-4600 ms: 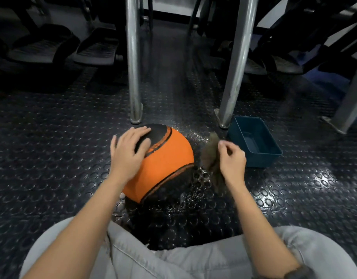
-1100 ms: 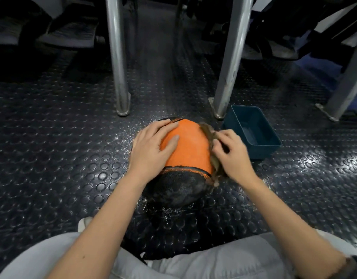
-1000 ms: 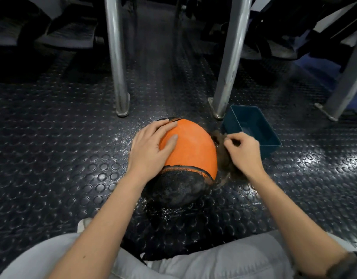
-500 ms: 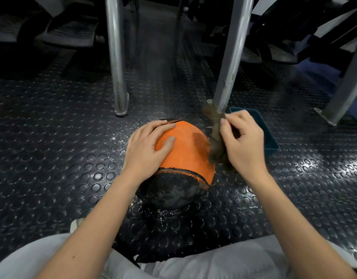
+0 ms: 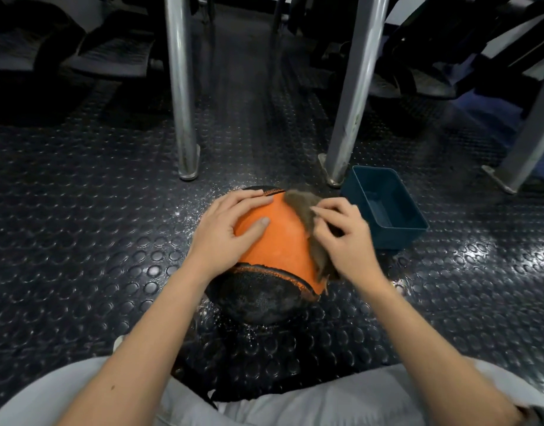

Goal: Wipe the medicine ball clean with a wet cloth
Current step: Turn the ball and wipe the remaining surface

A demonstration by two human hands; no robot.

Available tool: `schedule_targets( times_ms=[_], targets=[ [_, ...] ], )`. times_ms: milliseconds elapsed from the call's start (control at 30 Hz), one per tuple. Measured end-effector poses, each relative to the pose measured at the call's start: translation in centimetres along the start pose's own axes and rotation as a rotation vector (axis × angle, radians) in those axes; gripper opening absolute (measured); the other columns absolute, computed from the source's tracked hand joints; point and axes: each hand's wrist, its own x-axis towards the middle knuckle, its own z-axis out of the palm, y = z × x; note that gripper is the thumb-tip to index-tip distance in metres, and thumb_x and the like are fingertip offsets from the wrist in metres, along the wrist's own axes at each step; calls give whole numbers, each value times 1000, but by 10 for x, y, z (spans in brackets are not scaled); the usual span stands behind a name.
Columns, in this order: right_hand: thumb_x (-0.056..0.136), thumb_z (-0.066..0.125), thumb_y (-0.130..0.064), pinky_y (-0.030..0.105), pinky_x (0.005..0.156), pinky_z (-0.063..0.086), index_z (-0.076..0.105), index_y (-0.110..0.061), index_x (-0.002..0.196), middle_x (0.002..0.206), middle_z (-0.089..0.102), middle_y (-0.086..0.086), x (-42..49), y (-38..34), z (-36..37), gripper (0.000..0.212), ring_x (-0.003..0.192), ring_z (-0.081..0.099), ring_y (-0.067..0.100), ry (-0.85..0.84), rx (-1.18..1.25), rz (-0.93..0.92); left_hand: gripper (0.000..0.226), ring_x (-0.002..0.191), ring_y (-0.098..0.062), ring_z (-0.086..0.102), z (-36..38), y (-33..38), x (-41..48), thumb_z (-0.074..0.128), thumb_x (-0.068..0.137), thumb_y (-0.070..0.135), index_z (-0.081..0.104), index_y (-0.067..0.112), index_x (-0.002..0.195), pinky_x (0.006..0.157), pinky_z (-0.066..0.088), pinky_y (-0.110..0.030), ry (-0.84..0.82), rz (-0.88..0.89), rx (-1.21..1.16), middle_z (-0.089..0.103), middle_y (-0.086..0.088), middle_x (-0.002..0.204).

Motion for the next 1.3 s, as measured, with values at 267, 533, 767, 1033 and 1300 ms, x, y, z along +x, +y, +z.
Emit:
schedule_targets(
  times_ms=[267,533,767,1033,1300],
  targets=[
    [86,59,-18,17,88,37,68,-28,91,95,60,-19,7,-14,-14,15,94,53,9,34,155,127,61,118,-1,38,-4,4,0,41,69,55,50,40,128,108,25,-32,-6,-8,56,38,28,120],
    [80,50,-22,15,93,34,64,-39,101,110,59,-17,-10,8,0,31,104,51,5,-56,203,140,58,110,10,29,2,5,0,32,77,57,54,33,125,110,20,-33,-20,4,127,37,24,120],
    [82,50,-3,16,89,42,67,-26,101,106,65,-4,2,-13,-10,35,100,58,8,139,236,101,59,115,-1,39,0,1,1,33,75,58,54,34,125,98,22,-23,-5,-15,114,37,26,120],
    [87,51,-1,22,93,38,67,-22,110,105,63,-7,0,26,-8,35,107,57,21,-32,-26,322,64,117,2,35,3,9,0,28,75,62,50,36,129,100,25,-26,-28,-67,142,39,24,125],
    [85,43,-13,14,96,30,66,-28,109,114,60,-15,-10,4,8,37,105,50,15,-64,54,-5,66,113,5,33,4,6,2,29,73,62,51,35,129,97,25,-23,-18,-73,125,40,22,126]
  ],
)
